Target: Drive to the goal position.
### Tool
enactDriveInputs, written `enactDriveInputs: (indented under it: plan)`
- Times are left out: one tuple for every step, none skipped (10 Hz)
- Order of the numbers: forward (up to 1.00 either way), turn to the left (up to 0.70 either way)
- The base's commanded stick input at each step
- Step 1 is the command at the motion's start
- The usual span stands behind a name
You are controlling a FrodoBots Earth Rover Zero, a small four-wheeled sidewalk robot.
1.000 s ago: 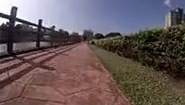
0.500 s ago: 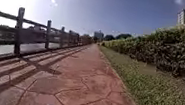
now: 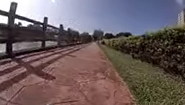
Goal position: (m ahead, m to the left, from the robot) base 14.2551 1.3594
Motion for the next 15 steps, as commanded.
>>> enactDriveInputs:
  plan:
    - [0.50,0.11]
    - [0.50,0.40]
    - [0.50,0.50]
    - [0.50,0.50]
    - [0.50,0.49]
    - [0.50,0.07]
    - [0.50,0.11]
    - [0.50,0.06]
    - [0.50,0.00]
    - [0.50,0.00]
    - [0.50,0.00]
    - [0.50,0.00]
    - [0.50,0.00]
    - [0.50,0.00]
    - [0.50,0.00]
